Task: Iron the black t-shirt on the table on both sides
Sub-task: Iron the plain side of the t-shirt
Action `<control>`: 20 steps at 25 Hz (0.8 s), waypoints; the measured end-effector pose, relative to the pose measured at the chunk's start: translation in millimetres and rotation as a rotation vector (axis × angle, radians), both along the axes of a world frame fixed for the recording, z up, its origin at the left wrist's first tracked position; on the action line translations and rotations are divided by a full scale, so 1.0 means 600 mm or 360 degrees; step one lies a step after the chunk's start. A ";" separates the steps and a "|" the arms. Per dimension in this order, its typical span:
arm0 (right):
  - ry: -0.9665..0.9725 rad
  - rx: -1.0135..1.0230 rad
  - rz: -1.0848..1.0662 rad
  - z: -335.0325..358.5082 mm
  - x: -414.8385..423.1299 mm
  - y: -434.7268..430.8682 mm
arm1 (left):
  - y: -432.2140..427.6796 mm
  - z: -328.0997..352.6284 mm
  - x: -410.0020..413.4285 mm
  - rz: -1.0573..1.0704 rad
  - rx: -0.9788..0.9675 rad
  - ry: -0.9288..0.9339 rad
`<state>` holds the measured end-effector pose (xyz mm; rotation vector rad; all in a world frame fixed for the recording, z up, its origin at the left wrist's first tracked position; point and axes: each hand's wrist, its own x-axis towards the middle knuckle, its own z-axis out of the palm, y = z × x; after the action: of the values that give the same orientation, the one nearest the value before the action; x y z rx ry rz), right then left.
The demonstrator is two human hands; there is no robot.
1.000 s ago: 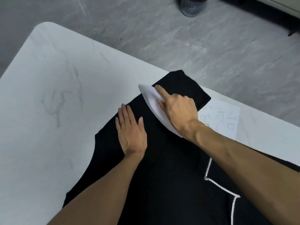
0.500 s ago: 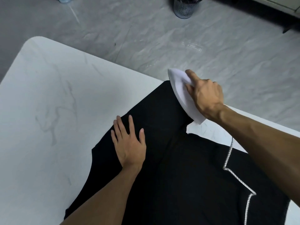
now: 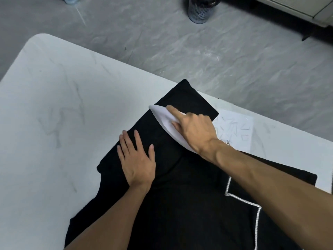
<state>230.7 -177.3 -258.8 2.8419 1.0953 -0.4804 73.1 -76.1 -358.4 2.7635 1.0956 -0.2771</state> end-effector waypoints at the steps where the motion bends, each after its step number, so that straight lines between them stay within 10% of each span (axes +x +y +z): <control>1: -0.0017 0.0020 -0.0013 -0.004 -0.001 -0.002 | -0.001 0.000 -0.008 -0.0003 0.0007 0.0013; 11: -0.0192 0.0210 -0.0555 0.007 0.139 -0.038 | -0.001 0.000 -0.008 -0.0012 0.0008 0.0015; 20: 0.0038 0.0050 0.0016 -0.003 -0.015 0.008 | 0.000 -0.002 -0.008 0.0005 0.0003 0.0004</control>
<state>221.6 -172.5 -260.9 2.8634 1.1304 -0.5020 68.3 -76.4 -359.7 2.7633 1.1016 -0.2792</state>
